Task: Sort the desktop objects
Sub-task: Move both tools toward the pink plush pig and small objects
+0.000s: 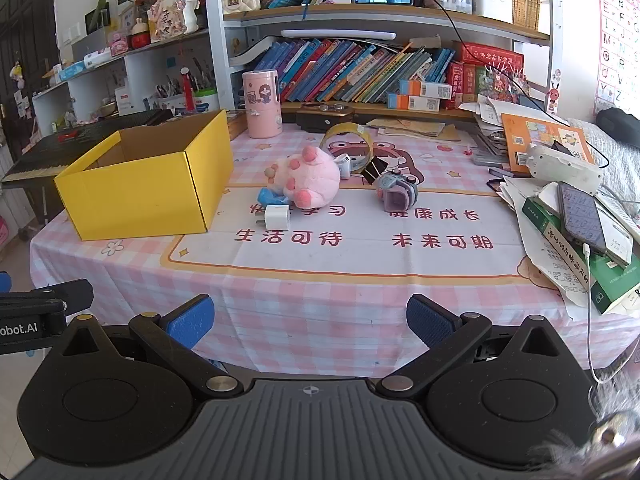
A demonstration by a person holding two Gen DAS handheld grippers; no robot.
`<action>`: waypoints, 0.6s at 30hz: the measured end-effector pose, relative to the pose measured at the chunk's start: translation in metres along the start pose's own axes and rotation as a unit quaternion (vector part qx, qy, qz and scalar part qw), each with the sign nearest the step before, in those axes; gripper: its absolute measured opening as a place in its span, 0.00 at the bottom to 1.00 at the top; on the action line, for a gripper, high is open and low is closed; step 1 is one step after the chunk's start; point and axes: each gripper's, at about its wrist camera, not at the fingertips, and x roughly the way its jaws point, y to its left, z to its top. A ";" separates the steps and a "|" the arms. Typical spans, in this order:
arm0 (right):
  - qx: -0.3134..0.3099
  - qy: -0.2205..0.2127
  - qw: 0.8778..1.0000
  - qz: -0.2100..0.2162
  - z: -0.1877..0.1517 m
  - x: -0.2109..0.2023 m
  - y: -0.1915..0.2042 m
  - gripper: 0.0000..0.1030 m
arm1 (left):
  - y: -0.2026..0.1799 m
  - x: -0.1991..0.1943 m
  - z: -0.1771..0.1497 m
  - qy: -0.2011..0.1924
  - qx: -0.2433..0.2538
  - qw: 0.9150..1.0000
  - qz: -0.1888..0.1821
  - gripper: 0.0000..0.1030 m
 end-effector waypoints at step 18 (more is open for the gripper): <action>0.000 0.001 1.000 0.000 0.000 0.000 0.003 1.00 | 0.002 0.000 -0.003 0.004 -0.002 1.000 -0.001 1.00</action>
